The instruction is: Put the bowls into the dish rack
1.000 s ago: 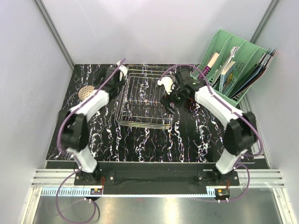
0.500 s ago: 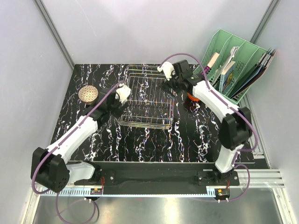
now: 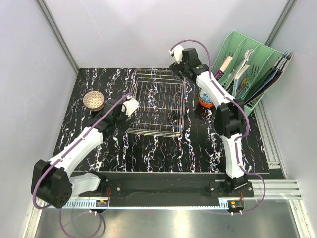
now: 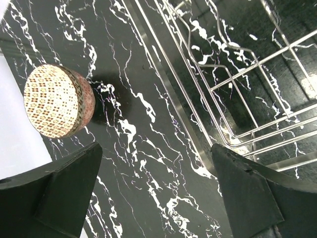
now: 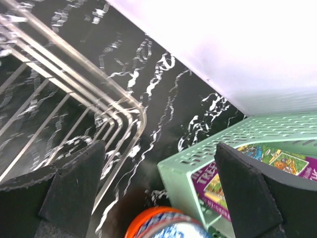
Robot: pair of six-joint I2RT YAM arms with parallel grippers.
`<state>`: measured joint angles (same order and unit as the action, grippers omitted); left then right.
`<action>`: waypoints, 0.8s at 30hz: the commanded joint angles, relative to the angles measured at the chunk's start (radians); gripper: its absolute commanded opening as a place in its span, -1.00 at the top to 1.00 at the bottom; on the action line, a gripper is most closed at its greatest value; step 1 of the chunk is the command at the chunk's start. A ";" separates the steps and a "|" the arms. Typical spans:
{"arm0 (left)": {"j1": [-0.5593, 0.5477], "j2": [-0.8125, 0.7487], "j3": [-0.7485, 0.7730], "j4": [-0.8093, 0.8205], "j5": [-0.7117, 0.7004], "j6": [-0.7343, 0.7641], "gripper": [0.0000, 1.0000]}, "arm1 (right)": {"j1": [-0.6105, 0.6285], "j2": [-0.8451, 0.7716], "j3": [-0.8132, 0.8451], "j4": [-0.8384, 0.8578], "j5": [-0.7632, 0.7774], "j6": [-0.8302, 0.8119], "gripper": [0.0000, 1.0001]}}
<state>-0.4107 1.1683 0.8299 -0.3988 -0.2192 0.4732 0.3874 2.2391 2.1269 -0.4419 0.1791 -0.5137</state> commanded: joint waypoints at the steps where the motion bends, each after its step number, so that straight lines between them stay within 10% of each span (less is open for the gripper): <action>1: -0.002 0.016 -0.014 0.067 -0.032 -0.007 -0.98 | -0.019 0.088 0.097 0.039 0.065 -0.031 -1.00; 24: 0.111 0.320 0.192 0.163 -0.263 0.082 -0.98 | -0.068 0.103 0.050 0.057 0.082 -0.051 -1.00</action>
<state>-0.3683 1.4216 0.9203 -0.2832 -0.4061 0.5148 0.3340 2.4386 2.2383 -0.4126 0.2348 -0.5343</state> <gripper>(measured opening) 0.993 0.994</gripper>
